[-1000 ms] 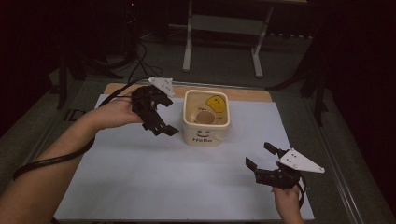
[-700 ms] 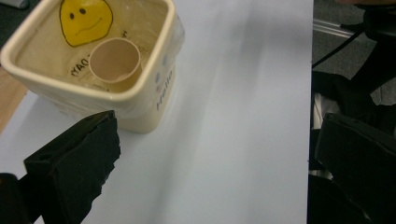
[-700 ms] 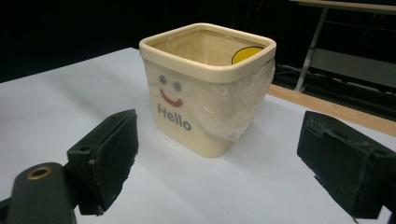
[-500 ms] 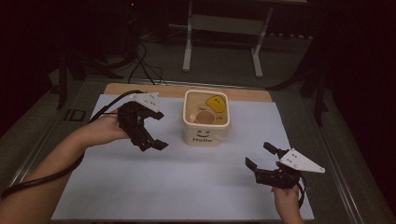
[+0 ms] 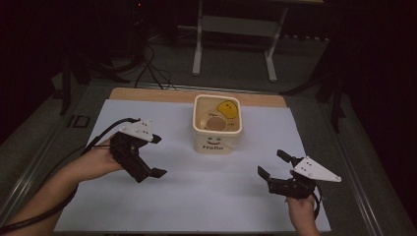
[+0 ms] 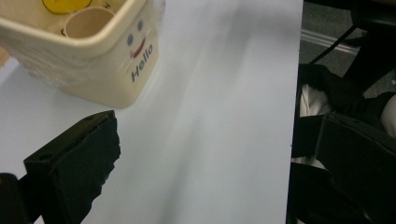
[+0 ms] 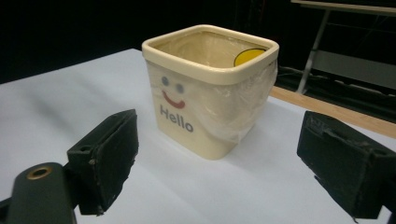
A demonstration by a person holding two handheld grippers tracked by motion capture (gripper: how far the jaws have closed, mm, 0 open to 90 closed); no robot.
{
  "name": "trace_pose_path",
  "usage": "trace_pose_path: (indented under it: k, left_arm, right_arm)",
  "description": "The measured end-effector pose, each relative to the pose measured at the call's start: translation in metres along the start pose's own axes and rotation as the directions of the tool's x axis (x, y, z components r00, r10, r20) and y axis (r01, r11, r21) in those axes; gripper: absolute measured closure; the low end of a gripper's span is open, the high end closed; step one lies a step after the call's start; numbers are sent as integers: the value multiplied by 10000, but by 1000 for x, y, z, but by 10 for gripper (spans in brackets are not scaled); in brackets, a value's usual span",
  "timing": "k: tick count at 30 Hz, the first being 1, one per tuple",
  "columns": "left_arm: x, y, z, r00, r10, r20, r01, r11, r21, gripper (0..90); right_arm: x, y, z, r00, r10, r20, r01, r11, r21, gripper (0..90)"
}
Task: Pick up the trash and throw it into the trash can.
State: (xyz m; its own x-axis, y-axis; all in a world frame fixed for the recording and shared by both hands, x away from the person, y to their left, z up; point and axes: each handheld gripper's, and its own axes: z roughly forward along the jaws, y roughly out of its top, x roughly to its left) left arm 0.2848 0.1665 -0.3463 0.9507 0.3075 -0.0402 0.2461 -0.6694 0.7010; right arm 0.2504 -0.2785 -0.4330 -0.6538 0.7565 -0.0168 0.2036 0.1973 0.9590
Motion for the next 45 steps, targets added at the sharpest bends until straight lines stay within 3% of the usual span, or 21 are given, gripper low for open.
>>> trace_pose_path:
  k: [9,10,12,15,16,21,25,28,29,33,34,38,45]
  left_arm:
    - [-7,-33,9,9985,-514,-179,503,9973,-533,8]
    - [-8,-45,12,9971,-762,-47,755,9934,-859,8]
    - [-9,-53,14,9964,-836,-148,819,9925,-903,8]
    - [-10,-57,16,9959,-875,-220,849,9915,-983,8]
    - [-11,-65,18,9943,-1063,-123,1041,9874,-1194,8]
    - [-13,-78,24,9904,-1358,-255,1310,9818,-1374,8]
    - [-13,-91,32,9862,-1632,-262,1581,9775,-1394,8]
    - [-14,-99,35,9805,-1865,-625,1748,9718,-1581,8]
    - [-13,-104,37,9770,-2053,-578,1937,9675,-1626,8]
    - [-13,-108,39,9754,-2084,-722,1946,9672,-1635,8]
    - [-14,-112,39,9712,-2174,-978,1990,9652,-1696,8]
    - [-15,-119,38,9619,-2475,-1159,2205,9533,-2063,8]
    - [-16,-129,46,9568,-2609,-1282,2324,9515,-2017,8]
  right_arm:
    - [1,1,0,9999,-92,86,92,9999,42,126]
    - [1,0,0,9999,-100,83,100,9999,39,126]
    - [1,0,0,9999,-139,92,138,9999,72,126]
    - [1,0,1,9999,-125,70,125,9999,92,126]
    - [1,0,1,9999,-107,64,106,9999,127,126]
    - [2,-1,2,9998,-205,73,204,9997,160,126]
    - [2,-1,3,9998,-180,82,178,9996,213,126]
    - [2,-2,3,9998,-181,81,179,9996,207,126]
    - [2,-2,3,9998,-175,79,173,9996,206,125]
    - [2,-2,3,9998,-180,91,178,9996,226,126]
    - [1,-2,4,9997,-213,73,212,9995,235,126]
    - [1,-3,4,9997,-223,59,221,9994,270,126]
    - [1,-3,5,9997,-253,54,251,9992,314,126]
